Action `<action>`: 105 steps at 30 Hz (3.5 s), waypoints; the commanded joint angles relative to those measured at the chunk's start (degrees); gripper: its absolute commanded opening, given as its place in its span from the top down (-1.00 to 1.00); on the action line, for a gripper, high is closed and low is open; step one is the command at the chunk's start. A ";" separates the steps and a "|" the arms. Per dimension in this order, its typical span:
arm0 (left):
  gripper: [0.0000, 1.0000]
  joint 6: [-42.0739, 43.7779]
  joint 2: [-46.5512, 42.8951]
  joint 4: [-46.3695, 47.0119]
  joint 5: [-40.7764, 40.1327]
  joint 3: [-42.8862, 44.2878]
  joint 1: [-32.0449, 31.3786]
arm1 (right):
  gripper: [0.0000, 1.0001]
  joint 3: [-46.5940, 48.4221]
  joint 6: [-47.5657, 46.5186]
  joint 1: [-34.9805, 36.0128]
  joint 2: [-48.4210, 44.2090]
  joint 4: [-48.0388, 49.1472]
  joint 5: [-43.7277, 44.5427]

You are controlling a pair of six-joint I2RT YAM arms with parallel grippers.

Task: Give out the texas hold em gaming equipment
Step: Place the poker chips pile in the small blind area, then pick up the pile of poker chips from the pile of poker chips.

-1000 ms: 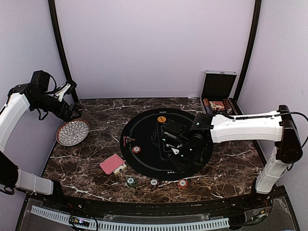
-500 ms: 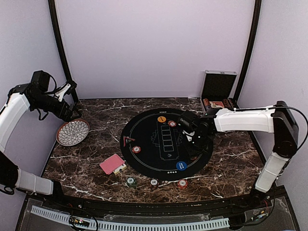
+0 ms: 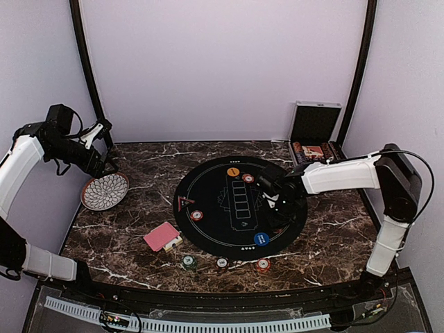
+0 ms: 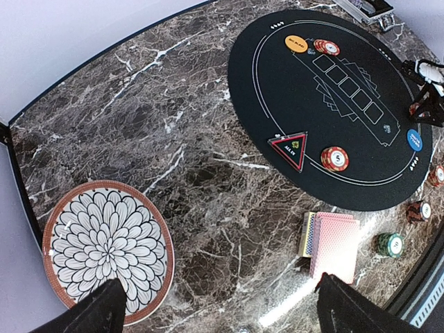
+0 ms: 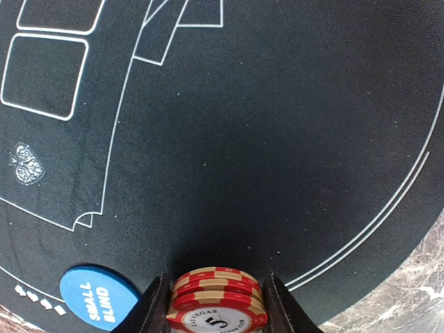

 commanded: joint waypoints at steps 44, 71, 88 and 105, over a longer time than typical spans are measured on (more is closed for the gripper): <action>-0.97 1.22 -1.48 -2.10 0.06 -0.22 -0.01 | -0.40 11.91 -3.39 17.18 -5.98 -8.83 -0.23; -0.97 1.49 -1.37 -2.71 0.08 0.71 0.04 | -0.77 25.40 -8.27 27.70 13.73 -6.85 -6.41; -0.98 1.63 -1.53 -2.71 -0.04 0.59 -0.02 | -0.58 23.06 -7.70 27.70 14.59 -5.39 -5.32; -0.97 1.59 -1.17 -2.71 -0.27 0.89 -0.03 | -0.23 22.89 -7.99 27.61 15.72 -5.35 -6.02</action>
